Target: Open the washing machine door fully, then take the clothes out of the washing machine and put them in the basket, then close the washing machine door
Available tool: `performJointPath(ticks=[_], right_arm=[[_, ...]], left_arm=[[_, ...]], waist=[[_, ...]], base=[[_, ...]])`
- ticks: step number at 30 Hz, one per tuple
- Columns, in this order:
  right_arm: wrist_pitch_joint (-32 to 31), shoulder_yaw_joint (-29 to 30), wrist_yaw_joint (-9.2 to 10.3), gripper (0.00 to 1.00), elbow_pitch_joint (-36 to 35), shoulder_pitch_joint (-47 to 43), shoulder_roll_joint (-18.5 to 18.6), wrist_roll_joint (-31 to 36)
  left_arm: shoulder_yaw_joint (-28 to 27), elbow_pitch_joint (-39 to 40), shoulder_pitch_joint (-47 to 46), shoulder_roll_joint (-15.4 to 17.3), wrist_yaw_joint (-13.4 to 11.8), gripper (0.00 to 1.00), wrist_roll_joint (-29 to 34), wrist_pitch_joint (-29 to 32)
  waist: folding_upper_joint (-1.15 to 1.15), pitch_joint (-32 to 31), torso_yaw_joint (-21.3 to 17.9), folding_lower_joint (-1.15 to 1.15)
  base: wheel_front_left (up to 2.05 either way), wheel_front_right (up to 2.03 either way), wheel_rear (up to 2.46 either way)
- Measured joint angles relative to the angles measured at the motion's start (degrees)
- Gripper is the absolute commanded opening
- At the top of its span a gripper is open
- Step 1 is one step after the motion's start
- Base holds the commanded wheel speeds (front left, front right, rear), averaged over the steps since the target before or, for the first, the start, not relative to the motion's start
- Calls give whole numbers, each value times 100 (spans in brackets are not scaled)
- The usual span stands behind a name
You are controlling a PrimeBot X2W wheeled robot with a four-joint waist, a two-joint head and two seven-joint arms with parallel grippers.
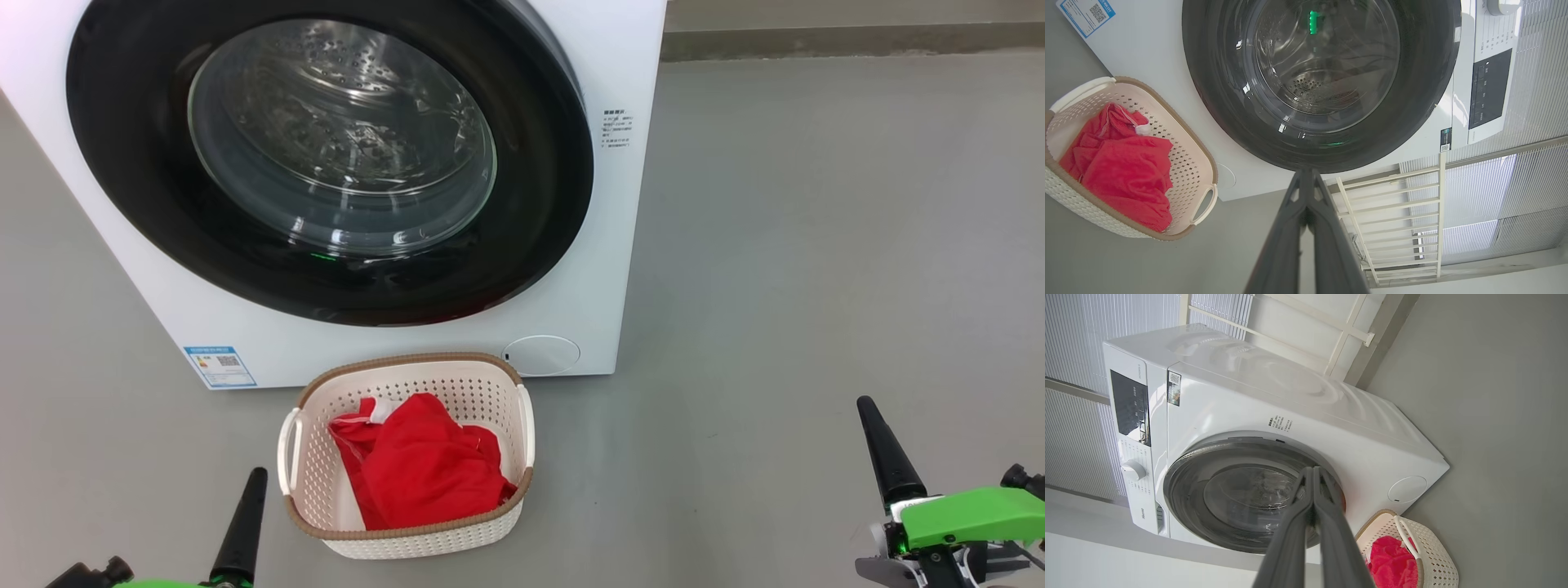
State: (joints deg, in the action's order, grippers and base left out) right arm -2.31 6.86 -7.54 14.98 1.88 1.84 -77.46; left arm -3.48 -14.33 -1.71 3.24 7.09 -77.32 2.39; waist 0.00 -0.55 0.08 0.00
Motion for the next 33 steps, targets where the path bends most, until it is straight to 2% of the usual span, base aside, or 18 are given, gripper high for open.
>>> performJointPath(ticks=[24,33], right_arm=[[-383,44,1,0,43,163,10,-1388],[-383,48,1,0,44,189,12,-1439]], left_arm=[[-100,-81,-214,-80,1,0,-1414,382],[-104,-88,-214,-86,1,0,-1445,383]], waist=[[0,73,-8,0],[0,73,-8,0]], base=[[0,0,0],[0,0,0]])
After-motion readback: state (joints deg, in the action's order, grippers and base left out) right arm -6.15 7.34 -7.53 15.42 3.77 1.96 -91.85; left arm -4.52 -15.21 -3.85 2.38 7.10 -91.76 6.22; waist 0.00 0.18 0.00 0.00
